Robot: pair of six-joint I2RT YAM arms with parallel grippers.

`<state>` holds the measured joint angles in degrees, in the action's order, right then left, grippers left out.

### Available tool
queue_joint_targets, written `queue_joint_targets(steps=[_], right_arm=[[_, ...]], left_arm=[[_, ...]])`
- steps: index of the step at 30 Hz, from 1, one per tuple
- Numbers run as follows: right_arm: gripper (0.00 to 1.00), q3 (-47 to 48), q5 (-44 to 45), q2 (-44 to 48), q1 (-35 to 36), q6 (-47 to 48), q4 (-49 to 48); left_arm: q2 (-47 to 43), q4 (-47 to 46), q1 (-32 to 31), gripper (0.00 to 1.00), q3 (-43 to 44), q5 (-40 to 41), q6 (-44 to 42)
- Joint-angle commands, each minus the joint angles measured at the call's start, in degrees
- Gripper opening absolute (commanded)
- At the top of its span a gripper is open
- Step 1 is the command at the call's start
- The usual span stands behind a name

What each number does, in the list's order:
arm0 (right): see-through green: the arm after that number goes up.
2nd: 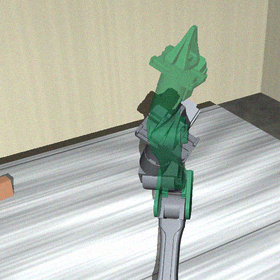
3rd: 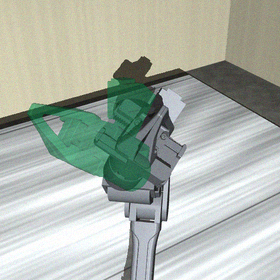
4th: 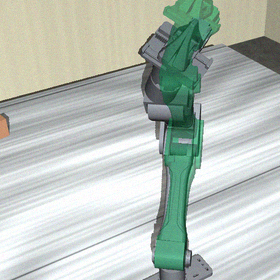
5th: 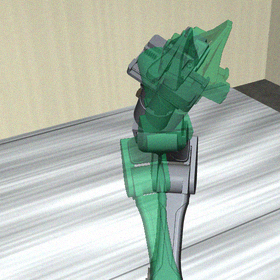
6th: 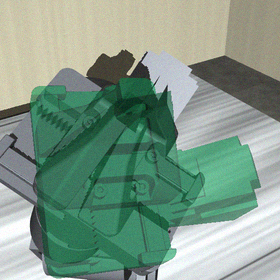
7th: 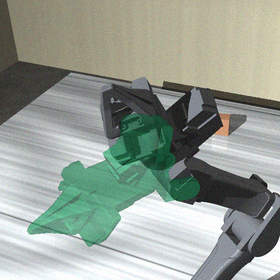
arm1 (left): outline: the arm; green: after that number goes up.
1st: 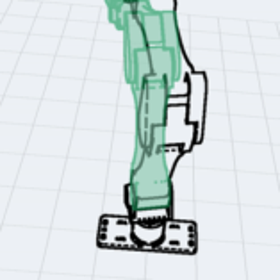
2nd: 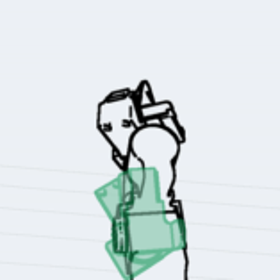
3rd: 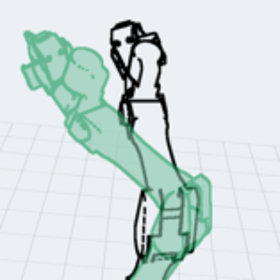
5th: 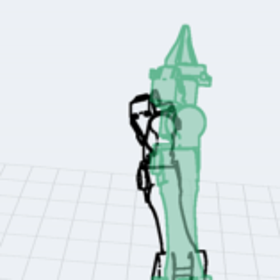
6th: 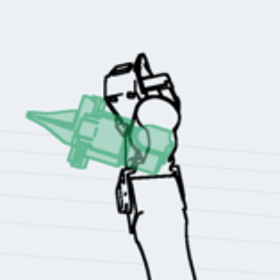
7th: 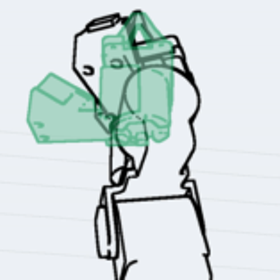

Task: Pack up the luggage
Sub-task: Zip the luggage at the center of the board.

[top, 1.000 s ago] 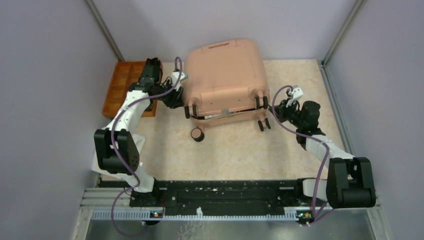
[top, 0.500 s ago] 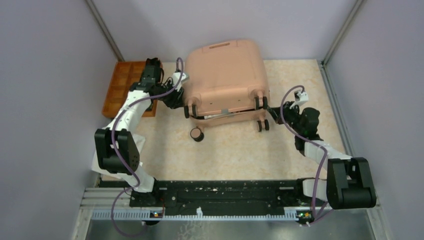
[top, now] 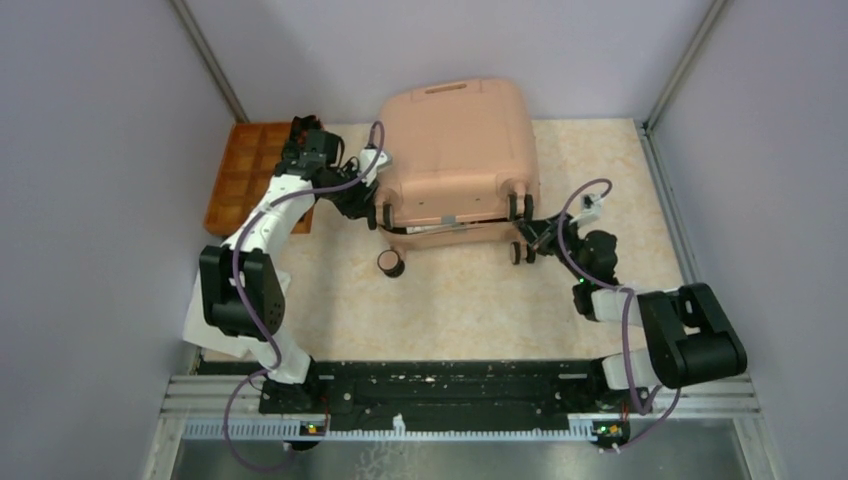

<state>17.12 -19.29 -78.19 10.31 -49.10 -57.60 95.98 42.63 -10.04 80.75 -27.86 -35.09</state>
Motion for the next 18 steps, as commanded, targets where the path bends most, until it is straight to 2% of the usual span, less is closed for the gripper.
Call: queue_joint_targets(steps=[1,10,12,14,15,18], right_arm=[[0.00,1.28,-9.07,-3.03,9.39,-6.40,-15.90],[0.00,2.95,-6.30,-4.04,13.59,-4.31,-14.64],[0.02,2.67,-3.98,0.87,12.60,-1.78,-10.18],[0.21,4.15,0.99,9.33,11.70,5.63,4.57],[0.30,5.72,4.50,13.63,11.66,10.81,16.74],[0.66,10.96,18.30,23.33,11.29,24.44,39.63]], left_arm=[[3.03,-8.85,-6.15,0.31,3.26,-5.91,-0.21],[1.36,-8.50,-6.23,0.31,2.71,-5.52,-0.07],[1.18,-8.28,-6.22,0.30,2.60,-4.92,0.29],[0.91,-7.51,-6.22,0.30,2.84,-3.42,0.58],[0.77,-6.99,-6.11,0.30,2.99,-2.76,0.82],[-0.24,-6.16,-5.10,0.30,2.81,-3.09,0.73]])
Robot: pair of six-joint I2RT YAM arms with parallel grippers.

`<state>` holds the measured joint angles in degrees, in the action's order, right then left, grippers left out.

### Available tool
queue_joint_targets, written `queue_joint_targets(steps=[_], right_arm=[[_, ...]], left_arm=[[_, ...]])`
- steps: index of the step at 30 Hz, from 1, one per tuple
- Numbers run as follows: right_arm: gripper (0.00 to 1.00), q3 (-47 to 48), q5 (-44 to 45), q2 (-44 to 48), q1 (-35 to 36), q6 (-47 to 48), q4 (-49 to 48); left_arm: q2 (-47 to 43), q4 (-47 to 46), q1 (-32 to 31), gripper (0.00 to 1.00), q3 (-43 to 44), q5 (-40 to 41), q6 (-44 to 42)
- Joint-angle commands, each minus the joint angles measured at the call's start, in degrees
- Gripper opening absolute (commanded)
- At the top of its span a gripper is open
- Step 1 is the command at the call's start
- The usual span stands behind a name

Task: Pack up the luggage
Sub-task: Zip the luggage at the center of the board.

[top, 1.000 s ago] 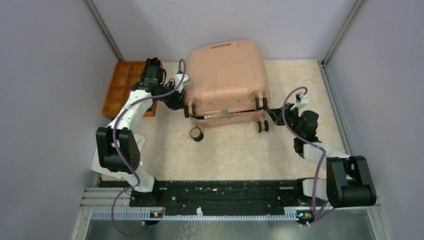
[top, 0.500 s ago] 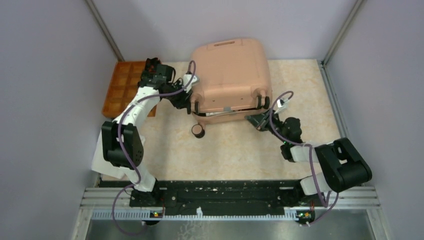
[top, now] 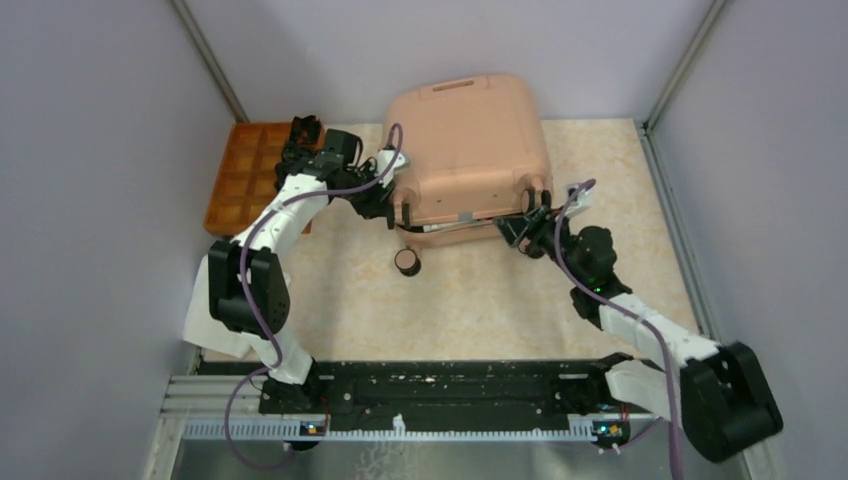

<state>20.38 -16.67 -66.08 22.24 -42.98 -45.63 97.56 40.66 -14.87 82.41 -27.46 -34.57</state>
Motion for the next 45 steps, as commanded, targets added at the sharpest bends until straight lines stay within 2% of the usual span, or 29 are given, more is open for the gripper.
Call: queue_joint_targets(steps=[1,2,3,6,9,13,17,19,22,25,27,28,29,30,33,35,40,45], right_arm=[[0.77,9.38,20.79,12.83,-1.05,21.94,32.92],[0.93,10.79,25.28,13.74,-1.32,24.50,37.30],[0.98,12.24,28.44,13.90,-1.80,27.11,41.21],[0.99,15.02,33.62,12.09,-2.39,32.59,48.98],[0.99,15.08,37.17,10.18,-2.46,36.79,51.01],[0.99,10.75,35.77,10.08,-3.22,39.49,42.34],[0.99,8.23,13.75,17.63,-4.22,38.43,30.28],[0.98,8.00,10.14,22.42,-4.30,37.12,26.18],[0.95,10.10,10.16,27.33,-5.08,35.73,24.76],[0.87,14.14,19.63,26.99,-7.36,29.72,27.23],[0.83,18.81,24.41,22.51,-10.91,26.39,32.79],[0.83,21.39,25.29,19.21,-12.98,24.71,36.00],[0.88,23.99,25.99,16.04,-15.08,22.68,39.11],[0.93,25.67,25.74,13.29,-17.10,20.75,40.58],[0.92,27.85,24.27,5.56,-23.86,14.42,41.14],[0.92,29.48,17.54,-1.85,-28.63,9.82,39.21],[0.90,41.99,8.64,-20.79,-29.54,8.57,41.84],[0.90,49.22,7.18,-30.76,-29.41,6.80,43.35]], left_arm=[[-2.20,-4.05,0.14,0.30,1.03,-3.75,0.20],[-2.66,-3.80,0.60,0.30,1.04,-3.96,0.25],[-3.00,-3.54,0.97,0.31,1.09,-4.29,0.28],[-4.34,-3.02,1.79,0.31,0.89,-4.77,0.36],[-5.54,-2.95,2.17,0.32,0.38,-4.97,0.65],[-6.34,-2.94,2.58,0.32,-0.09,-5.74,1.21],[-6.59,-3.31,3.58,0.34,-0.58,-5.16,2.97],[-6.62,-4.15,4.46,0.34,-1.35,-4.03,3.55],[-6.26,-6.09,5.81,0.34,-2.94,-2.69,4.61],[-5.83,-8.74,6.42,0.38,-5.32,-1.10,5.83],[-5.63,-11.38,6.44,0.38,-7.56,-0.48,6.48],[-5.23,-13.09,6.44,0.38,-8.66,-0.04,7.25],[-4.28,-14.60,6.44,0.38,-9.64,0.45,8.14],[-3.28,-15.95,6.44,0.38,-10.23,0.86,9.44],[-0.36,-20.34,6.35,0.42,-11.28,1.58,13.06],[1.58,-23.60,6.35,0.46,-11.25,1.06,15.56],[7.49,-30.42,5.58,0.55,-8.87,0.87,21.45],[16.08,-33.20,5.29,0.55,-0.75,6.19,27.11]])
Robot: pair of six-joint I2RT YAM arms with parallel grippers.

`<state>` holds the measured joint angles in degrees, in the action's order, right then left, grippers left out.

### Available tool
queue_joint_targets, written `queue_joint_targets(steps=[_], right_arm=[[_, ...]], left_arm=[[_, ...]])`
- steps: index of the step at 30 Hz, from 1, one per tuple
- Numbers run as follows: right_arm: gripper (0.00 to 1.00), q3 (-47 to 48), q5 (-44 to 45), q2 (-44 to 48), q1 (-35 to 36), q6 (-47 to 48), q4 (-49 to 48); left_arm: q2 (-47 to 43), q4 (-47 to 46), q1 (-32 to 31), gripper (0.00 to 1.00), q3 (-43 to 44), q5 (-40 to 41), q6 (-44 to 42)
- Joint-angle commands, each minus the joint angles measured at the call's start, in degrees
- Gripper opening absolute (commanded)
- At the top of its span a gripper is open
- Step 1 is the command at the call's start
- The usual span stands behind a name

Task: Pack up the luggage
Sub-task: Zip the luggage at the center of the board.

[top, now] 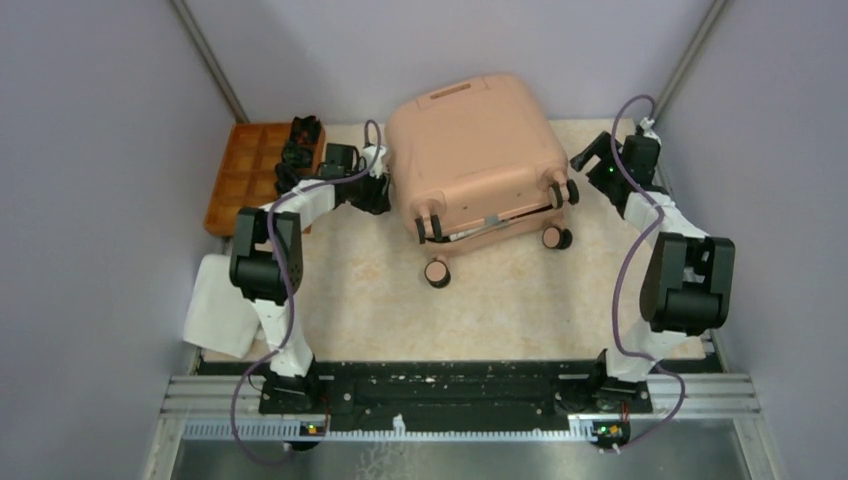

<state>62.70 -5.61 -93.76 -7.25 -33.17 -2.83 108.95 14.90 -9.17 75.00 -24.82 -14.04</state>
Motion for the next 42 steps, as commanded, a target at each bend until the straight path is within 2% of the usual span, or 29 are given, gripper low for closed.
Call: queue_joint_targets(steps=[1,5,7,10,18,22,26,31,36,40,42], right_arm=[[0.90,8.03,-4.32,-4.65,0.12,-3.51,0.63],[0.90,13.48,-7.97,-10.78,2.41,-3.78,2.48],[0.89,16.18,-9.63,-13.48,4.81,-2.79,5.22],[0.86,15.23,-11.33,-13.74,9.58,-2.96,3.57],[0.80,-3.37,-16.58,-10.30,19.79,-19.11,-21.27],[0.79,-8.54,-16.58,-9.78,26.52,-26.22,-28.55],[0.79,-9.79,-15.77,-9.53,29.12,-28.97,-30.45],[0.82,-10.48,-14.21,-7.90,28.69,-25.97,-25.64],[0.85,-14.14,-12.86,-0.96,24.06,-21.68,-19.97],[0.87,-16.06,-11.73,4.38,20.19,-18.47,-15.68],[0.87,-15.38,-10.45,6.25,19.99,-15.50,-12.05]], left_arm=[[6.17,-8.10,-0.48,0.55,8.18,4.93,7.83],[10.63,-9.47,-1.73,0.53,14.89,6.87,11.56],[10.37,-9.57,-2.90,0.53,16.89,5.52,11.54],[7.61,-11.27,-4.39,0.53,17.01,2.81,11.31],[2.46,-14.50,-5.12,0.52,13.23,-3.44,13.84],[0.25,-14.46,-4.46,0.50,11.94,-7.92,16.74],[-3.34,-14.13,-4.45,0.50,11.89,-12.46,17.95],[-6.86,-6.24,-4.19,0.52,14.72,-17.21,15.35],[-11.08,1.86,-0.01,0.68,16.86,-17.40,10.17],[-12.99,8.29,2.21,0.74,16.00,-15.29,-0.03],[-13.33,14.71,2.48,0.75,16.96,-15.18,-6.23]])
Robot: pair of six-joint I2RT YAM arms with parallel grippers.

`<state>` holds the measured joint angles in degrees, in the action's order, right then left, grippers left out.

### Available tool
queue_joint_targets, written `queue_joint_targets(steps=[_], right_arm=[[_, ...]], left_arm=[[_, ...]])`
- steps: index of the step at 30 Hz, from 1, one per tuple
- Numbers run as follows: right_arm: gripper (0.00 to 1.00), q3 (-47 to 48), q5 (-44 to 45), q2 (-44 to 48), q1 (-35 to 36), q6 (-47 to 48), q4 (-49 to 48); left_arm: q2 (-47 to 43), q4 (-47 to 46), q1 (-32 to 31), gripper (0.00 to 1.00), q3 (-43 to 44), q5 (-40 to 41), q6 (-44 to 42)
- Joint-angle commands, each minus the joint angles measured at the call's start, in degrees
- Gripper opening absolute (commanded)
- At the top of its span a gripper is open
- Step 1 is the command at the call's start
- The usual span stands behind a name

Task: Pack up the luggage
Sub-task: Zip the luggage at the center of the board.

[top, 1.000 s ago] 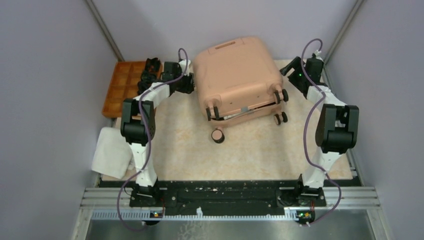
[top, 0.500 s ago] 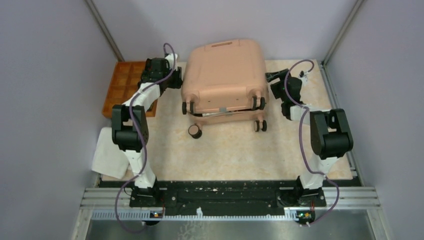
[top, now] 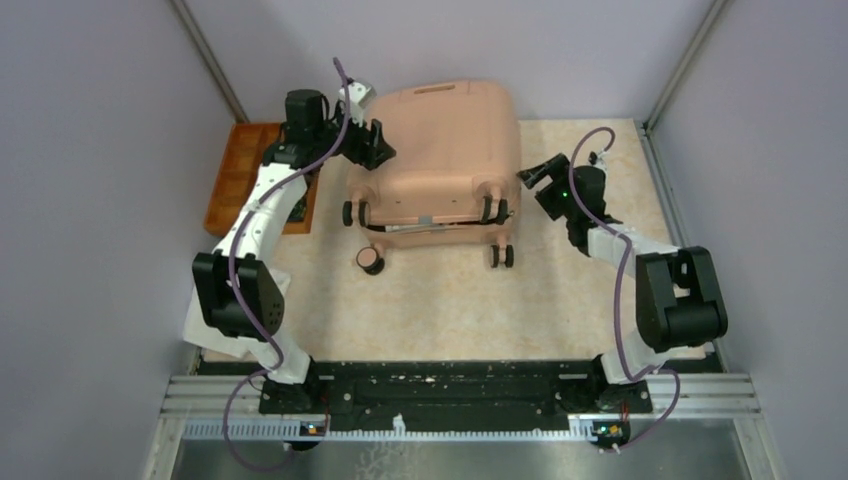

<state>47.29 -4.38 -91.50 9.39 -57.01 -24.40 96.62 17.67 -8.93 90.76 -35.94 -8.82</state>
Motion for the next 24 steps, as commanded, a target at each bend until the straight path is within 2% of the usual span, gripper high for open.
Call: queue_joint_targets(steps=[1,2,3,4,5,11,19,24], right_arm=[[0.87,0.41,-11.39,4.53,3.36,9.30,10.69],[0.88,0.82,-11.17,4.97,3.36,9.91,11.68],[0.90,1.21,-10.95,5.28,3.36,10.39,12.56],[0.97,1.45,-10.84,5.40,3.36,10.68,13.10],[0.98,1.52,-10.82,5.61,3.36,10.85,13.33],[0.99,0.14,-7.90,8.51,3.36,13.00,16.68],[0.99,-4.55,-0.30,18.70,3.29,16.24,20.89],[0.99,-5.80,-6.28,20.59,2.71,20.60,20.74]], left_arm=[[-1.45,15.18,2.25,0.76,1.59,-3.00,-13.85],[-2.31,17.59,2.25,0.79,1.61,-1.82,-15.17],[-3.84,20.01,2.30,0.86,1.57,0.04,-16.17],[-5.49,22.26,2.33,0.96,1.36,2.14,-16.23],[-7.44,23.02,2.34,0.98,0.90,4.49,-15.86],[-16.16,27.90,2.42,0.99,-2.47,12.95,-14.79],[-22.25,27.98,2.42,0.99,-16.66,8.90,-8.97],[-24.02,24.36,2.42,0.99,-20.53,8.37,-6.35]])
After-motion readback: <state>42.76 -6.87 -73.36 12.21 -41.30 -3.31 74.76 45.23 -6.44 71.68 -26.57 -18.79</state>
